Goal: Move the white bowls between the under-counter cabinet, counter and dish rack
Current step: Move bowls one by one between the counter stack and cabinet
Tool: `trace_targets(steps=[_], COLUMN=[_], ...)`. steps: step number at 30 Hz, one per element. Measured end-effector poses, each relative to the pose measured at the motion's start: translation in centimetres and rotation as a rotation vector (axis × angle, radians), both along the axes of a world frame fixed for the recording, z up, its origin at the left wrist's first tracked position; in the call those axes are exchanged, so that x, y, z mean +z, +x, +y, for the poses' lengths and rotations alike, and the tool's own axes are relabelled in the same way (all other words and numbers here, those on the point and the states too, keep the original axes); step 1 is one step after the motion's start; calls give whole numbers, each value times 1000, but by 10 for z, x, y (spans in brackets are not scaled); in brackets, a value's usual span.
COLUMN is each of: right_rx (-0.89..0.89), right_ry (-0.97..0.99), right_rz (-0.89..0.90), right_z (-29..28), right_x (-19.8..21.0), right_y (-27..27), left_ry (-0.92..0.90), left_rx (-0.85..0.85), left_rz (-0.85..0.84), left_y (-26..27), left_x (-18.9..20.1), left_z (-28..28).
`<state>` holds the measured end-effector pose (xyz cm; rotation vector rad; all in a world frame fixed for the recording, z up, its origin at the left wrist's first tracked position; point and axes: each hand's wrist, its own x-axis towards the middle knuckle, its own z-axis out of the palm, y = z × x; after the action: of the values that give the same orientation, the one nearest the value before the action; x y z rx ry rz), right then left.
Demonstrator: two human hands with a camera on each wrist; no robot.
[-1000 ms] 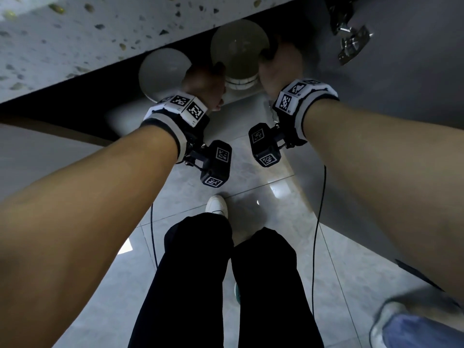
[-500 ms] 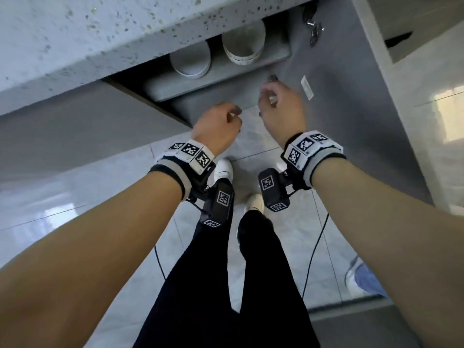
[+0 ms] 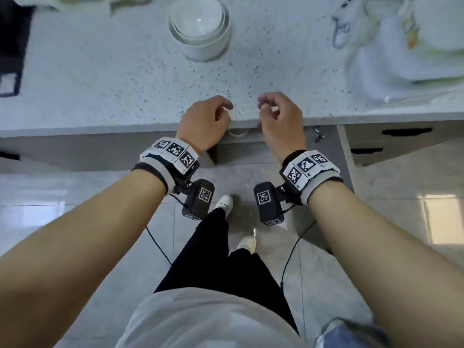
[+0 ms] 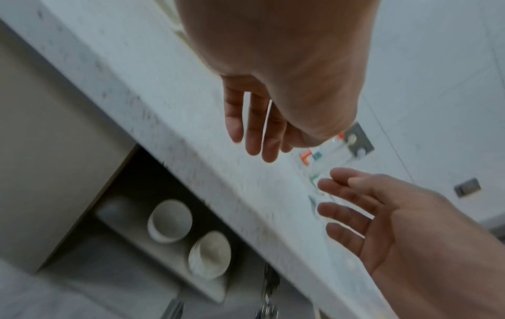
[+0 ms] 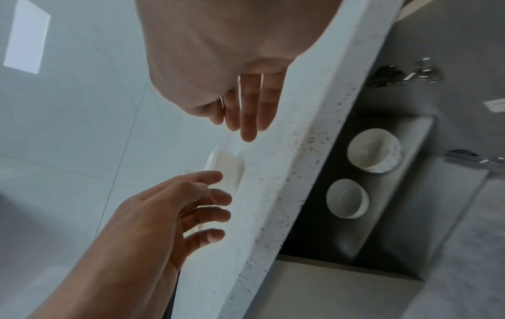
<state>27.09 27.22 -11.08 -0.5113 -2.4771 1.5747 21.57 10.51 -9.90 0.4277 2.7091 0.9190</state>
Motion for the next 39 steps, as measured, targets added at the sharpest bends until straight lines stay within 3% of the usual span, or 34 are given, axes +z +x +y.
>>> trace_targets(steps=[11, 21, 25, 30, 36, 39], right_rx=[67, 70, 87, 69, -6, -14], right_ry=[191, 539, 499, 426, 509, 540], right_rz=[-193, -577, -680, -700, -584, -468], right_z=[-27, -33, -33, -37, -50, -50], right_x=[55, 24, 15, 17, 29, 44], right_y=[-168, -283, -298, -306, -309, -308], left_ry=[88, -318, -435, -431, -418, -321], left_rx=[270, 123, 26, -27, -68, -61], left_rz=[35, -44, -87, -127, -62, -20], left_y=[-159, -297, -317, -325, -324, -321], left_x=[34, 15, 10, 16, 32, 44], left_z=[-59, -38, -32, -33, -35, -36])
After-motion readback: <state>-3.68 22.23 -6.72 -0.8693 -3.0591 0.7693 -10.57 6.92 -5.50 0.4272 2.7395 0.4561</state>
